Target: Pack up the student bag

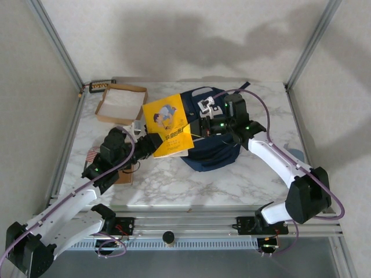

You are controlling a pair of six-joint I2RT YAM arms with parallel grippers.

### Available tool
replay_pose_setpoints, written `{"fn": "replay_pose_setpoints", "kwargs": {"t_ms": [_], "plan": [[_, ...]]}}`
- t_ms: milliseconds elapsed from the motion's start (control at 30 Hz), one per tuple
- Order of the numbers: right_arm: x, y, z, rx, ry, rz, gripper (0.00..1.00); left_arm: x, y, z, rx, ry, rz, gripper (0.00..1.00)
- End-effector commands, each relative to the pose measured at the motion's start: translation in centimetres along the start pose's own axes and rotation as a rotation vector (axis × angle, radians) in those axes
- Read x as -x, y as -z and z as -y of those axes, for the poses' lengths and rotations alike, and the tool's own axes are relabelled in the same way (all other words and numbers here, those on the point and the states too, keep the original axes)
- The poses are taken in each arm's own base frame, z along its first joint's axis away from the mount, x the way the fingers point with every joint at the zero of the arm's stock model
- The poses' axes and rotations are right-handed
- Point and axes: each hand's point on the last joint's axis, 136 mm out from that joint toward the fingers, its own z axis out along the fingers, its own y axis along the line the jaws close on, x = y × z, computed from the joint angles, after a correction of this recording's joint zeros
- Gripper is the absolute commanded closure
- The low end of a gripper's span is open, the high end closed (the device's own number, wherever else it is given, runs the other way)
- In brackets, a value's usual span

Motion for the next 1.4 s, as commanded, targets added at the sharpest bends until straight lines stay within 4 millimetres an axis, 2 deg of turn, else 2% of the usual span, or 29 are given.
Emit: {"fn": "replay_pose_setpoints", "kwargs": {"t_ms": [0,100,133,167,233,367,433,533,633,733,833,1033,1133,1233,1267,1300,1333,1367], "plan": [[0.8,0.2,-1.1,0.014,0.078,0.002,1.00,-0.2,-0.1,2.6,-0.110,-0.017,-0.008,0.76],[0.8,0.6,0.0,-0.028,0.062,0.017,0.90,-0.1,-0.2,3.1,-0.128,-0.015,-0.001,0.94],[0.7,0.7,0.2,-0.033,0.059,0.019,0.88,0.0,-0.3,3.2,-0.132,-0.013,0.001,0.98],[0.5,0.8,0.3,-0.034,0.056,0.017,0.81,0.1,-0.4,3.4,-0.142,-0.012,0.002,1.00],[0.3,1.2,0.8,-0.052,0.038,0.022,0.56,0.2,-0.5,3.9,-0.159,-0.015,0.005,1.00],[-0.3,2.6,1.6,-0.021,-0.065,0.062,0.16,0.4,-0.8,5.2,-0.216,-0.012,0.011,1.00],[-0.7,2.5,1.7,-0.022,-0.095,0.058,0.02,0.2,-1.2,5.6,-0.237,-0.006,0.007,1.00],[-1.6,2.3,1.9,0.012,-0.149,0.042,0.01,0.1,-1.7,6.1,-0.255,-0.008,0.005,1.00],[-2.1,2.3,0.9,0.092,-0.170,0.045,0.01,0.2,-2.2,6.0,-0.254,-0.001,0.016,1.00],[-2.2,2.5,-0.8,0.154,-0.140,0.054,0.04,0.1,-2.8,5.5,-0.242,0.016,0.023,1.00],[-2.0,3.0,-1.6,0.173,-0.119,0.071,0.19,0.2,-3.2,4.5,-0.210,0.033,0.037,1.00],[-1.4,3.3,-1.3,0.113,-0.084,0.098,0.59,-0.2,-3.8,2.6,-0.105,-0.003,0.018,1.00],[-0.9,3.4,-0.8,0.066,-0.061,0.117,0.81,-0.5,-4.0,2.4,-0.095,-0.014,0.006,1.00],[-0.3,3.8,-0.2,0.016,-0.048,0.142,0.96,-0.8,-4.3,2.1,-0.071,-0.032,-0.010,1.00],[0.0,4.1,-0.1,-0.003,-0.035,0.154,1.00,-0.8,-4.5,2.2,-0.067,-0.050,-0.012,0.95],[0.2,4.3,0.1,-0.024,-0.027,0.160,1.00,-1.1,-4.6,1.9,-0.044,-0.063,-0.024,0.85],[0.6,4.8,0.6,-0.059,-0.022,0.176,1.00,-1.1,-4.8,1.9,-0.027,-0.093,-0.029,0.71],[0.9,5.3,1.0,-0.089,-0.018,0.190,1.00,-1.0,-5.0,1.6,0.004,-0.126,-0.029,0.63]]}}
